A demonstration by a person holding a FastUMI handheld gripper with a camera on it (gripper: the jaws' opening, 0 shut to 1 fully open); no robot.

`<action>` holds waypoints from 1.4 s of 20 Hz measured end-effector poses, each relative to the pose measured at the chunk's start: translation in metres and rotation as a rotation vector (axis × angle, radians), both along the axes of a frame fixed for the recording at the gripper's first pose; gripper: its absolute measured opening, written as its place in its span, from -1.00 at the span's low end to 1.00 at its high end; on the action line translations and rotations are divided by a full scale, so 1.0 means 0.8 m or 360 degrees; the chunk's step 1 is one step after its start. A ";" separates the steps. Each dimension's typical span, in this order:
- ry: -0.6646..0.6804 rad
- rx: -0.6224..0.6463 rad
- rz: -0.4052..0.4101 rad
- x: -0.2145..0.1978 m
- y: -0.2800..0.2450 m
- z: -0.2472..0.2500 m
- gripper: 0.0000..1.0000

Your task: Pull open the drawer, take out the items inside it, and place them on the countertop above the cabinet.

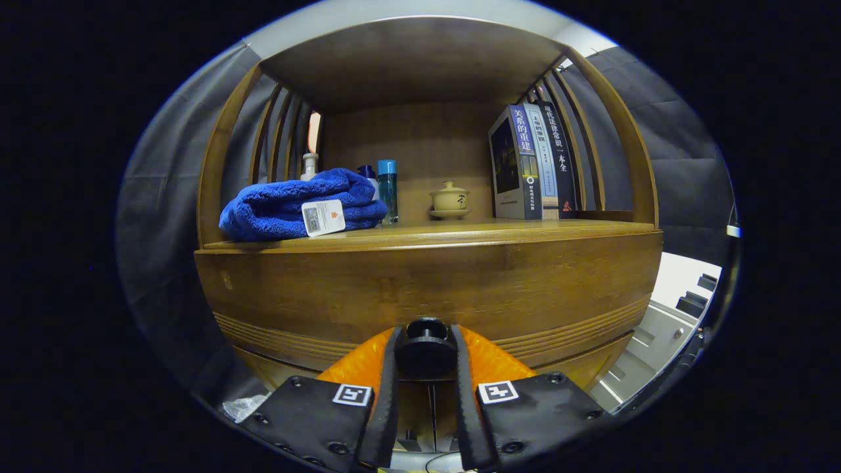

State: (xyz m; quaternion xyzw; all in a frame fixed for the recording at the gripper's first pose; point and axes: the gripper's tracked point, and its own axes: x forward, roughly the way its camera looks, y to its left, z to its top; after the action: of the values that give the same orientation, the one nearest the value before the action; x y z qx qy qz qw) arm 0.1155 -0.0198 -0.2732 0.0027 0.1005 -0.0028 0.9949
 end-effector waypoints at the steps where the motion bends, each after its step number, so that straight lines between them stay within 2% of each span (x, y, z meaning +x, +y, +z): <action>1: 0.0011 -0.0012 0.0004 -0.001 -0.001 0.006 -0.21; 8: 0.0121 0.0023 0.0066 -0.038 0.001 0.002 -0.21; 18: 0.0200 0.0030 0.0145 -0.127 0.004 0.009 -0.21; 22: 0.0211 -0.0025 0.0168 -0.154 0.003 0.010 -0.22; 28: 0.0304 0.0028 0.0204 -0.205 0.011 0.002 -0.22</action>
State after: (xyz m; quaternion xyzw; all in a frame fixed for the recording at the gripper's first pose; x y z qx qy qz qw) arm -0.0481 -0.0110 -0.2717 0.0048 0.1950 0.0613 0.9789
